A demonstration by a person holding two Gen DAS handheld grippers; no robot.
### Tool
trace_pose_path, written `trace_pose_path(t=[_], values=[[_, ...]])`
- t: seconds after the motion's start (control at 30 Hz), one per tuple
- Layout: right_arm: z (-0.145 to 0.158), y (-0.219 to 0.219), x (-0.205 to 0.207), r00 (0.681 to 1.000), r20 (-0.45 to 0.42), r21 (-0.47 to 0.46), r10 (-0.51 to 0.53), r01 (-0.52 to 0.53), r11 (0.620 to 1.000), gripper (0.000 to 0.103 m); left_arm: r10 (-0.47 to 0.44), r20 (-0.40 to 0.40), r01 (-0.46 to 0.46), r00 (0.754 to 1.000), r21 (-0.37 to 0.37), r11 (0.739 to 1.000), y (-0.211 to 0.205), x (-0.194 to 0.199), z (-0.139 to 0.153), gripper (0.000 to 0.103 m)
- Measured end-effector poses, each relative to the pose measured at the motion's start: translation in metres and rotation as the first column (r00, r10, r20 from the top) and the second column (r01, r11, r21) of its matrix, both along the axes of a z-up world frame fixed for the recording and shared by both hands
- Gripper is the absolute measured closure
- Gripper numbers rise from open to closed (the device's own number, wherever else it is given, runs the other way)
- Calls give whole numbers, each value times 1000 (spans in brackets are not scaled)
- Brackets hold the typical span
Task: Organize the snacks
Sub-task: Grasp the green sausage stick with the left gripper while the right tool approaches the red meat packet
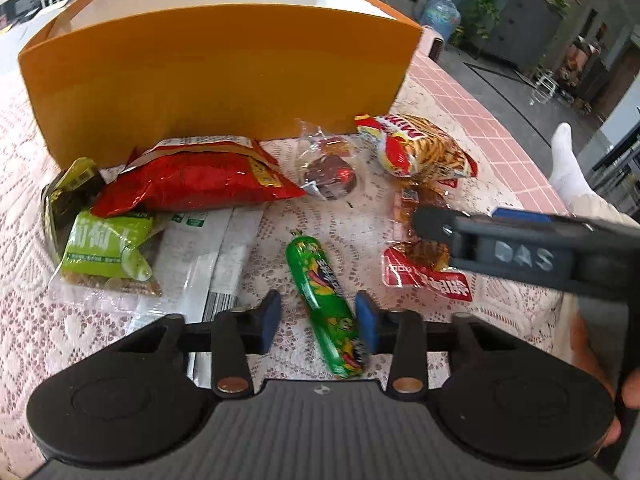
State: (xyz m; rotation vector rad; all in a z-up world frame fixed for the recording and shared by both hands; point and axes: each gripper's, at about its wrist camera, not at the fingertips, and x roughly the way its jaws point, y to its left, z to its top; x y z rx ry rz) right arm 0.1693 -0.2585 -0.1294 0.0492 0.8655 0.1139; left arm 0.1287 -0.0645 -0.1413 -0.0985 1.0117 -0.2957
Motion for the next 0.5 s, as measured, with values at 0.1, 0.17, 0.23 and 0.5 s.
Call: trace_pose_path(t=[0.1,0.17,0.23,0.5], values=[[-4,2,8,1000,-22,-9,-12,12,1000,24,-4,1,4,1000,-7,1000,2,-1,-1,76],[-9,2,12,999,-42,-7,-26,26,1000,20,-2,4,2,1000,-8,1000,4,-1,-1,77],[-13,1,14,997,-57,1,-44,44,999,18,4,18,-4,1000,5,1000,6,-2,0,77],[-26,12,23,995,-85,-27,-46,43,999,14,38,40,-37,999,-15,999,21,-9,9,78]])
